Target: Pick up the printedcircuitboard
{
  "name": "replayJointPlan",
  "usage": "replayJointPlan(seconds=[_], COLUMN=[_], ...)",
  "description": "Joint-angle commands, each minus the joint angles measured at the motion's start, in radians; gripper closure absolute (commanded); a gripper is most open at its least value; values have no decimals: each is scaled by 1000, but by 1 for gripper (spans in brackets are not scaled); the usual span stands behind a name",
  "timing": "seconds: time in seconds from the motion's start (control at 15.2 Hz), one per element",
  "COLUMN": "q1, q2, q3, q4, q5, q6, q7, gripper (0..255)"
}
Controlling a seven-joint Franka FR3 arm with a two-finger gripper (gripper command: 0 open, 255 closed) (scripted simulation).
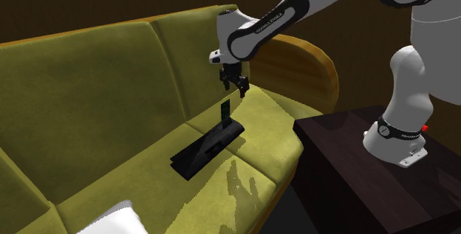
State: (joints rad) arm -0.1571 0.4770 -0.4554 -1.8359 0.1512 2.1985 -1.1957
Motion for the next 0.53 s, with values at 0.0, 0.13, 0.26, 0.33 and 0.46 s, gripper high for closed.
replayJointPlan(seconds=[0.0, 0.13, 0.26, 0.33, 0.46], q1=[-32, -65, -98, -103, -106], q2=[81, 165, 251, 262, 280], q3=[16, 33, 49, 51, 56], q4=[72, 156, 249, 262, 262], q5=[20, 34, 43, 44, 49], q6=[-6, -18, -36, -39, -22], q7=[-36, -66, -91, -93, -95], gripper=[0, 0, 0, 0, 0])
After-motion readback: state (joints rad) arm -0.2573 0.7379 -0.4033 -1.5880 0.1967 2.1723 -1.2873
